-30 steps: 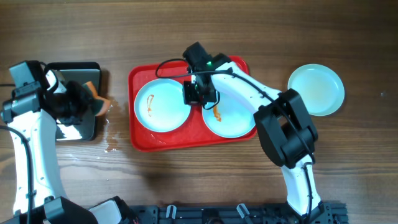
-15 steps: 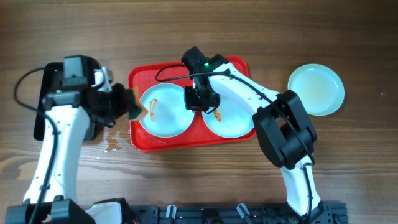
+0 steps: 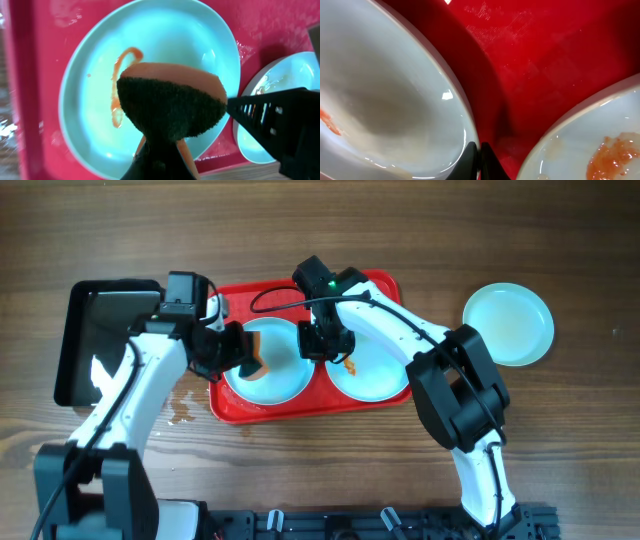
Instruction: Clean dirty plates on tray and stack at the side
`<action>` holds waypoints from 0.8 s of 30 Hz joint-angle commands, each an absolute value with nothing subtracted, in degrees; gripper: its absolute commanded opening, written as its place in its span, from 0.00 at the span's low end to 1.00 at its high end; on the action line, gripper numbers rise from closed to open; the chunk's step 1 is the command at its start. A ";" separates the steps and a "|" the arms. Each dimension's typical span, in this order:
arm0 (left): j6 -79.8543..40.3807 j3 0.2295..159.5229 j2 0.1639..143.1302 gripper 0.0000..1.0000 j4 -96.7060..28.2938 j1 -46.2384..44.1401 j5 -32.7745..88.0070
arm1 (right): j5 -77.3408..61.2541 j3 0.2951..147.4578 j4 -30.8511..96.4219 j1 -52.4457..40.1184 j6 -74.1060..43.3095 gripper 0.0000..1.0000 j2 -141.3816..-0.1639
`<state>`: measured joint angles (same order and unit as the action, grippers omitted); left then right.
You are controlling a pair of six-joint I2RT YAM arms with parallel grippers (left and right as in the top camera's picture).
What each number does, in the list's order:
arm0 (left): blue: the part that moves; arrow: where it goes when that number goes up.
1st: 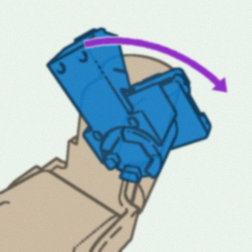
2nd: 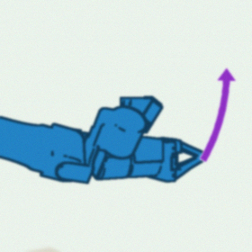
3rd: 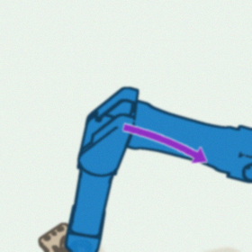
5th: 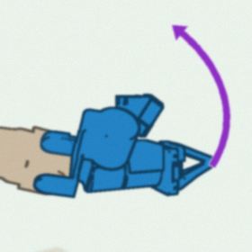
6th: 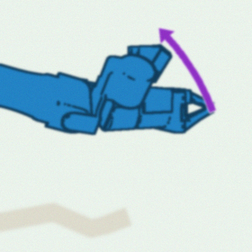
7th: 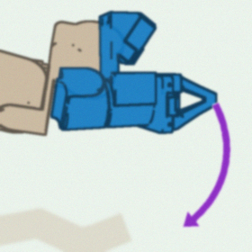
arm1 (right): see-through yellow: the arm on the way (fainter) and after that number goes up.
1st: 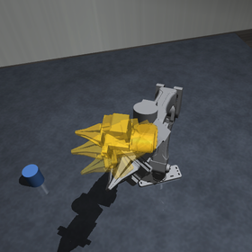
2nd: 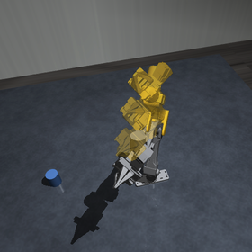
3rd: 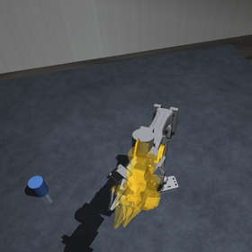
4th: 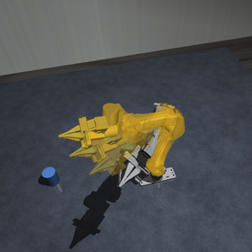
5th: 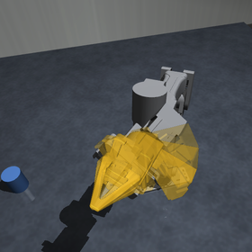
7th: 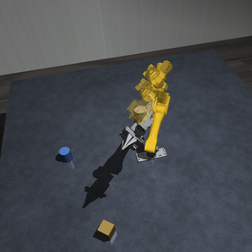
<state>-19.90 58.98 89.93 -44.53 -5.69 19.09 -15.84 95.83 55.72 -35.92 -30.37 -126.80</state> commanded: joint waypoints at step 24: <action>-24.47 58.70 103.57 0.04 -40.71 -11.73 2.20 | -8.73 96.38 56.23 -39.42 -36.03 0.04 -127.63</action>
